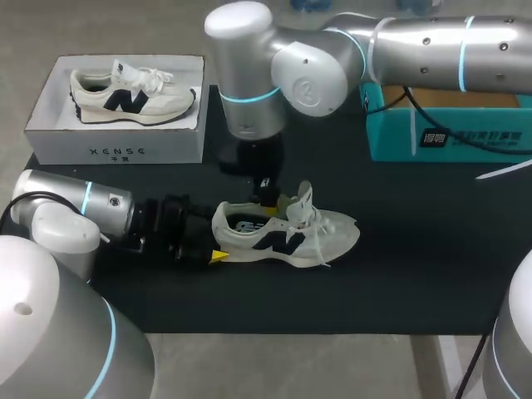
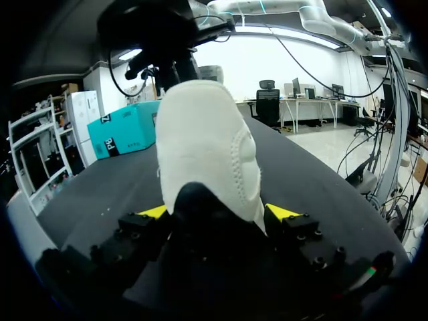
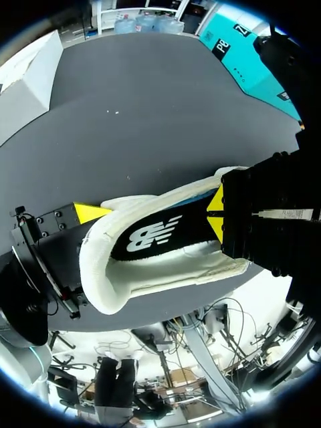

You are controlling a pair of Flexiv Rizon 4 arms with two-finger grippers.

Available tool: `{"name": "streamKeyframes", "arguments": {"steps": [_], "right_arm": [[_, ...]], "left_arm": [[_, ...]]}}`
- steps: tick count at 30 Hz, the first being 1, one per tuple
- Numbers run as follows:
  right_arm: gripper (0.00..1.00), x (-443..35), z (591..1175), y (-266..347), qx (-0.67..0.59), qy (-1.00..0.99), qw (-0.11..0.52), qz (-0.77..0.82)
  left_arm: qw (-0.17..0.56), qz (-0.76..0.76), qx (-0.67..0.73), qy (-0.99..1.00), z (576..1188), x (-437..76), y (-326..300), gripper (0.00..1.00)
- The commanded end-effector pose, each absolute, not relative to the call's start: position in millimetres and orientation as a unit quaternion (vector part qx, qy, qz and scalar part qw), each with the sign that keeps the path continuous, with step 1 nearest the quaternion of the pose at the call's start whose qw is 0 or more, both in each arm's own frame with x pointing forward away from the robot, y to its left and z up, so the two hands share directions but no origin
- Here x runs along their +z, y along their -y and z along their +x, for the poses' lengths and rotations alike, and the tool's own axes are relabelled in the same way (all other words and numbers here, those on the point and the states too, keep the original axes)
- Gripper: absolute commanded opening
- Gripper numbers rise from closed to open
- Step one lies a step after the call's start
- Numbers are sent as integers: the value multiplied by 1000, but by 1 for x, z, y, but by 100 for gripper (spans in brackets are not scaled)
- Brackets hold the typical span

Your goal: Take the shoe out of the shoebox, open the shoe tongue, remove and reinsert the insole, then place the shoe into the shoebox

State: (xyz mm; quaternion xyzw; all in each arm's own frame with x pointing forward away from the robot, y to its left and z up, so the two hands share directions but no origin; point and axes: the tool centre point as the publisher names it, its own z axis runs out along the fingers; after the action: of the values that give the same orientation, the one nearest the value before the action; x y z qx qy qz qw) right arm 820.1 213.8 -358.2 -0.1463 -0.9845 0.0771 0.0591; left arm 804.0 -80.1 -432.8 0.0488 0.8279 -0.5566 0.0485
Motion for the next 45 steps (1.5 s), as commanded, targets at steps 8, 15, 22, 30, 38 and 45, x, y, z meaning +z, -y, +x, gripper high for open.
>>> {"name": "streamKeyframes", "arguments": {"steps": [8, 15, 22, 30, 38, 45], "right_arm": [[0, -369, 834, -219, 84, 983, 52, -153], [0, -375, 836, -218, 80, 983, 52, -157], [0, -377, 838, -219, 77, 983, 56, -155], [27, -380, 839, -221, 74, 983, 65, -152], [35, -382, 839, -224, 73, 984, 68, -149], [37, -388, 839, -228, 69, 984, 72, -149]], "left_arm": [[50, 48, -556, -828, 802, -437, 82, 0], [50, 48, -556, -828, 802, -437, 82, 0], [50, 48, -556, -828, 802, -437, 82, 0], [50, 48, -556, -828, 802, -437, 82, 0], [50, 48, -556, -828, 802, -437, 82, 0], [50, 48, -556, -828, 802, -437, 82, 0]]}}
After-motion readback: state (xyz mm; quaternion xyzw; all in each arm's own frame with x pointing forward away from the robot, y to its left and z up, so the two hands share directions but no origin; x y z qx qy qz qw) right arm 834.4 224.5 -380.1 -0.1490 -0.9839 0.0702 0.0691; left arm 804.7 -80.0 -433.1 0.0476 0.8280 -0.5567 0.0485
